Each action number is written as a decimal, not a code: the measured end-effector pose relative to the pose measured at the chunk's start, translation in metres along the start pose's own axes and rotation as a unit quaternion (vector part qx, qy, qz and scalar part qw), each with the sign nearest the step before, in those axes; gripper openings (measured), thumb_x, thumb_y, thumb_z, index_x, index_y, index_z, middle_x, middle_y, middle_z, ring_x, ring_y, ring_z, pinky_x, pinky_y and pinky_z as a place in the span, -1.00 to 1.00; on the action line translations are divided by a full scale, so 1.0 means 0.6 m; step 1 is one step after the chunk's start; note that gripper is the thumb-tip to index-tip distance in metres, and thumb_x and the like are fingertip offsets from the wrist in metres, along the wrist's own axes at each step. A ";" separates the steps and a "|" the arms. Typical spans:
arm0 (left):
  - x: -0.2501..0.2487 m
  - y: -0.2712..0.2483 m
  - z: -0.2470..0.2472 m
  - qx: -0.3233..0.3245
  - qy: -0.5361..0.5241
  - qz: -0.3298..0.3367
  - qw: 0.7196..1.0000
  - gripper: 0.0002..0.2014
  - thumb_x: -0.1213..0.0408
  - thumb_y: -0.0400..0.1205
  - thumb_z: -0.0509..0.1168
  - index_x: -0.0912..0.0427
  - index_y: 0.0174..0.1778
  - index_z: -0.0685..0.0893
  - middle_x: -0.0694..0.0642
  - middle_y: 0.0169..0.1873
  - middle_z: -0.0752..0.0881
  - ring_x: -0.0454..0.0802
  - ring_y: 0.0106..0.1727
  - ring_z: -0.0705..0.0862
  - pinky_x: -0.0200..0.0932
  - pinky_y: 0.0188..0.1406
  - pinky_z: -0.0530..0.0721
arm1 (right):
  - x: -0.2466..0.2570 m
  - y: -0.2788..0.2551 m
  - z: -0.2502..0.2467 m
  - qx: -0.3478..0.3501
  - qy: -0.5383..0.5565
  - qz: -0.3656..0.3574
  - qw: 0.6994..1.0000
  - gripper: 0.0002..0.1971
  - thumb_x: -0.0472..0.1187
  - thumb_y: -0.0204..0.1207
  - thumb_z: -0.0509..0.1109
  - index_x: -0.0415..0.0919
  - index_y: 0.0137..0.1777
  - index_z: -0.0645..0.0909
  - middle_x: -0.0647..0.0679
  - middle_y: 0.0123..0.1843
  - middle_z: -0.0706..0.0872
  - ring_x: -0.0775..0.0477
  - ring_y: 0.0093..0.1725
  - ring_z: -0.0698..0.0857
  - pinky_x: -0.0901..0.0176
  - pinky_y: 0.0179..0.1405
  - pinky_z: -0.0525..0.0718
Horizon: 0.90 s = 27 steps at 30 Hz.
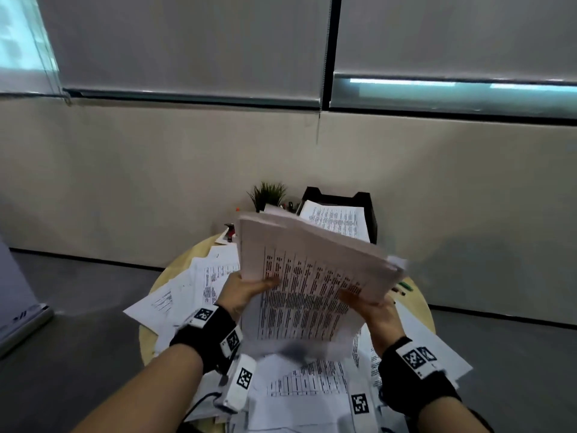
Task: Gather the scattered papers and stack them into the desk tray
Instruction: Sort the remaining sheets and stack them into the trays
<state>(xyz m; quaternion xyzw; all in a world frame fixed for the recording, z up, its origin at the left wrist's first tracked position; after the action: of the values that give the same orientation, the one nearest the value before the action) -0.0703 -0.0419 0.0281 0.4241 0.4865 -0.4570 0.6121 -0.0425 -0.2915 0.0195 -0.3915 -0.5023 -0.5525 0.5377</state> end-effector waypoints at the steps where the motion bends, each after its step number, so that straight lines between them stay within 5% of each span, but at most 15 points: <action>1: 0.005 -0.002 0.002 0.006 -0.005 -0.005 1.000 -0.16 -0.04 -0.24 0.72 0.22 -0.04 0.75 0.11 -0.13 0.84 0.07 0.02 0.79 0.12 0.34 0.58 | -0.003 0.000 0.002 0.000 -0.002 0.005 1.000 -0.54 -0.15 -0.03 0.75 -0.15 -0.09 0.76 -0.03 -0.14 0.86 -0.08 -0.07 0.79 0.06 -0.04 0.69; 6: 0.000 0.004 0.003 -0.012 -0.037 0.015 0.999 -0.02 -0.12 -0.23 0.71 0.26 0.10 0.69 0.17 -0.03 0.82 0.11 0.11 0.76 0.10 0.35 0.56 | 0.032 0.006 0.017 0.004 0.007 -0.026 1.000 -0.78 -0.32 0.35 0.55 -0.11 -0.01 0.75 0.11 -0.14 0.85 0.17 -0.08 0.80 0.31 -0.06 0.64; 10: -0.008 0.006 0.001 -0.032 -0.032 0.045 0.998 -0.07 -0.18 -0.19 0.69 0.26 0.06 0.70 0.16 -0.06 0.83 0.07 0.08 0.78 -0.04 0.23 0.64 | 0.065 0.015 0.025 0.016 0.003 -0.052 0.999 -0.79 -0.25 0.35 0.54 -0.13 0.00 0.74 0.08 -0.12 0.85 0.18 -0.06 0.79 0.40 -0.12 0.67; 12: -0.003 0.004 -0.001 -0.034 -0.012 0.041 0.998 -0.19 -0.16 -0.11 0.68 0.23 -0.01 0.73 0.08 -0.15 0.84 -0.08 -0.03 0.80 -0.14 0.13 0.67 | 0.063 0.014 0.024 0.026 -0.016 -0.045 0.999 -0.70 -0.21 0.31 0.56 -0.15 0.06 0.73 0.06 -0.08 0.85 0.16 -0.03 0.80 0.32 -0.04 0.69; 16: 0.008 -0.003 0.003 -0.070 0.008 0.029 0.997 -0.83 0.35 0.40 0.51 0.14 -0.14 0.70 -0.08 -0.36 0.82 -0.24 -0.23 0.78 -0.13 0.16 0.64 | 0.039 0.006 0.022 0.027 -0.030 -0.024 0.999 -0.73 -0.15 0.34 0.54 -0.07 0.06 0.73 0.09 -0.04 0.85 0.13 0.04 0.79 0.10 0.19 0.65; 20: -0.017 -0.006 0.023 -0.092 -0.031 0.062 0.993 -0.76 0.27 0.42 0.48 0.17 -0.01 0.70 0.00 -0.16 0.81 -0.17 -0.08 0.77 -0.24 0.08 0.68 | 0.053 0.004 0.034 -0.013 0.012 -0.042 0.999 -0.80 -0.19 0.40 0.53 0.01 0.01 0.72 0.16 -0.10 0.85 0.13 0.06 0.76 0.16 0.16 0.59; 23: -0.043 -0.002 0.032 -0.089 -0.048 0.087 0.991 -0.73 0.14 0.37 0.45 0.12 -0.05 0.71 -0.09 -0.25 0.83 -0.26 -0.13 0.78 -0.35 -0.02 0.67 | 0.080 0.007 0.031 -0.037 0.025 -0.072 0.996 -0.80 -0.20 0.37 0.55 -0.02 -0.01 0.72 0.13 -0.15 0.85 0.13 0.00 0.78 0.21 0.07 0.66; 27: -0.041 -0.002 0.028 -0.076 -0.019 0.087 0.993 -0.76 0.25 0.42 0.46 0.10 0.00 0.70 -0.01 -0.14 0.81 -0.06 0.00 0.75 -0.17 0.09 0.64 | 0.097 -0.002 0.014 -0.067 -0.028 -0.116 0.991 -0.53 -0.16 0.27 0.61 -0.18 0.19 0.64 -0.09 0.00 0.81 -0.11 0.06 0.78 -0.02 0.09 0.75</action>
<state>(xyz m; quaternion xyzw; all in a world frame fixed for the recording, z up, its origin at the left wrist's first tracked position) -0.0709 -0.0549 0.0549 0.4082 0.4696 -0.3720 0.6889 -0.0516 -0.2951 0.0774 -0.3811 -0.5213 -0.6323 0.4280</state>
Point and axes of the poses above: each hand's wrist, its own y-axis towards the middle knuckle, its own z-axis out of the palm, x = y × z, the point moved 5 cm from there along y, towards the middle knuckle
